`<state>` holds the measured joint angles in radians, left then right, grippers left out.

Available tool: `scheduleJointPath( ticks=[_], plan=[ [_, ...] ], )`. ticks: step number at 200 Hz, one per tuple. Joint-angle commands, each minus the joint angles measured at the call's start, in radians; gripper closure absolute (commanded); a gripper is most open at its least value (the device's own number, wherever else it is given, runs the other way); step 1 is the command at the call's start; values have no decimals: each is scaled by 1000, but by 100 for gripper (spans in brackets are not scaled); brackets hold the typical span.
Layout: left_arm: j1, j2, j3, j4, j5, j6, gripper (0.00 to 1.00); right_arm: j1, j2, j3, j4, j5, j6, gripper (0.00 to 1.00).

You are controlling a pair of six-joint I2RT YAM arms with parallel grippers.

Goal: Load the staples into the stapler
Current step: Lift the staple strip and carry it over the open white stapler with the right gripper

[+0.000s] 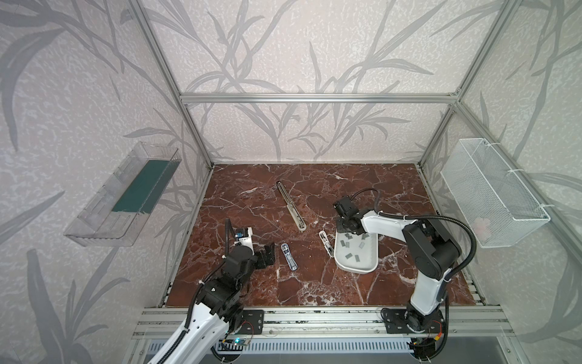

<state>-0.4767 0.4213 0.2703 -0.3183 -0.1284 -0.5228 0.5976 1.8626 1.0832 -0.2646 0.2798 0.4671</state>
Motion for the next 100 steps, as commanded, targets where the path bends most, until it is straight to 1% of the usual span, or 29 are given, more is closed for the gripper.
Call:
scheduleJointPath(
  ticks=[1, 16, 20, 35, 41, 58, 68, 100],
  plan=[
    [3, 6, 3, 29, -9, 11, 1, 8, -41, -26, -62, -4, -13, 88],
    [3, 10, 10, 44, -22, 12, 1, 7, -84, -35, -70, -1, -18, 88],
    [3, 33, 17, 42, -28, 11, 1, 8, -98, -39, -73, -1, -19, 88],
    [4, 53, 42, 61, -27, -11, 1, 8, -150, -57, -79, -9, -22, 88],
    [3, 58, 48, 86, -11, -22, 1, 10, -203, -66, -79, -15, -21, 88],
    [3, 85, 60, 171, 53, -47, 1, 22, -284, -84, -91, -24, -24, 88],
    [3, 110, 79, 191, 87, -63, 1, 42, -333, -88, -102, -21, -25, 88],
    [1, 212, 133, 209, 211, -76, 1, 152, -459, -89, -116, -19, -16, 86]
  ],
)
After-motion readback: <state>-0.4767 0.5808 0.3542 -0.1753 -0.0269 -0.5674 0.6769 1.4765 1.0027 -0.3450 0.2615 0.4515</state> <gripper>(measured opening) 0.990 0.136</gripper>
